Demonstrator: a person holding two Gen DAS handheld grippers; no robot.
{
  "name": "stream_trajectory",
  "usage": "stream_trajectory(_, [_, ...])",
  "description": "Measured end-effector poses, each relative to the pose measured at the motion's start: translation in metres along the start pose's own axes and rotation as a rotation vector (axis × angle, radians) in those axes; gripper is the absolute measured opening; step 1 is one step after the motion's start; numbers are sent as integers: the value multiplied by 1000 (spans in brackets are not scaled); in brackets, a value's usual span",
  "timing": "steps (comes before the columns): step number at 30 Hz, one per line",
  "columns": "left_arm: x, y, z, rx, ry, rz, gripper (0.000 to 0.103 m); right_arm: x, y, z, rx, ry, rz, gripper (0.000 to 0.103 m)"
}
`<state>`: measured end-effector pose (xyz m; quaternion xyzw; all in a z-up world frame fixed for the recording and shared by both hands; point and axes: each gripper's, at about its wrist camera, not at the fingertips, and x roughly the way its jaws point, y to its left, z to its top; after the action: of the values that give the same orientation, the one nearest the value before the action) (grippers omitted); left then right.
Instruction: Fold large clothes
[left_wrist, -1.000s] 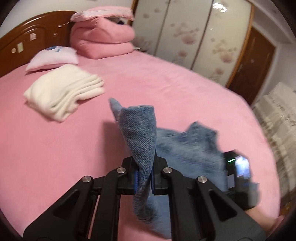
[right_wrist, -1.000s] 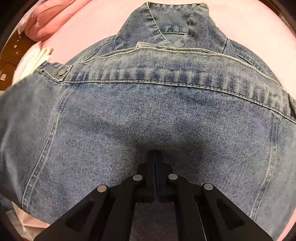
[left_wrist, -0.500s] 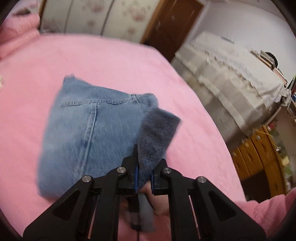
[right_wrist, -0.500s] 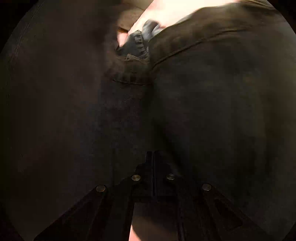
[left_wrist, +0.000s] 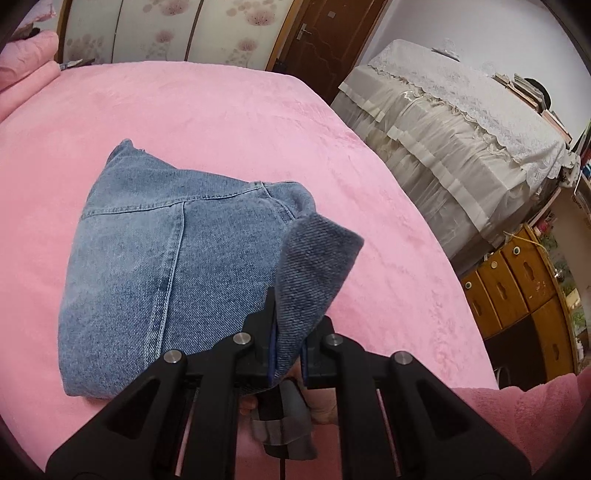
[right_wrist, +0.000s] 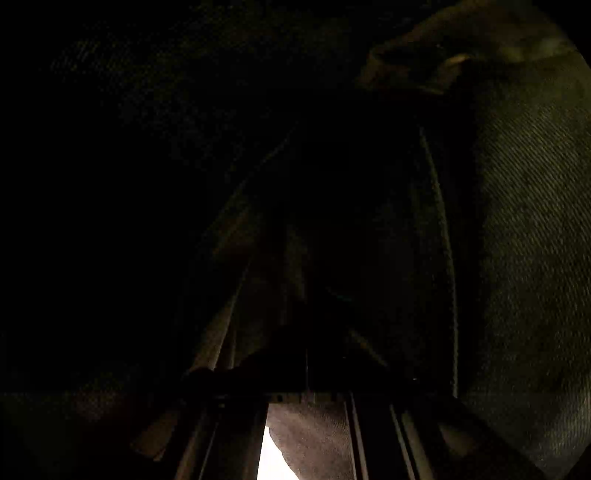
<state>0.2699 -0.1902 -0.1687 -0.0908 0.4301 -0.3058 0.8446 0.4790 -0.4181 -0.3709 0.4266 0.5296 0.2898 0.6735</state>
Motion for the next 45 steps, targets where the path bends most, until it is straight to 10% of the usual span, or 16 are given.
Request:
stream_trajectory(12, [-19,3,13,3,-50,6,6,-14,9,16,61,8,-107,0])
stream_trajectory(16, [-26,8,24,-9,-59,5,6,-80,36,52,8,-250,-189,0])
stream_trajectory(18, [-12,12,25,-11,-4,-1,6,-117,44,70,16,-380,-233,2])
stream_trajectory(24, [42,20,-7,-88,138,-22,6,-167,56,75,-21,-334,-578,1])
stream_trajectory(29, [90,29,-36,-76,334,-14,25,-208,39,24,154,-462,-537,9])
stream_trajectory(36, [79,43,-27,-136,435,-122,50,-194,30,-73,301,-306,-435,56])
stream_trajectory(41, [41,69,-9,-180,428,-51,51,-141,53,-105,287,-193,-391,58])
stream_trajectory(45, [11,103,7,-240,343,87,51,-113,53,-112,247,-86,-534,57])
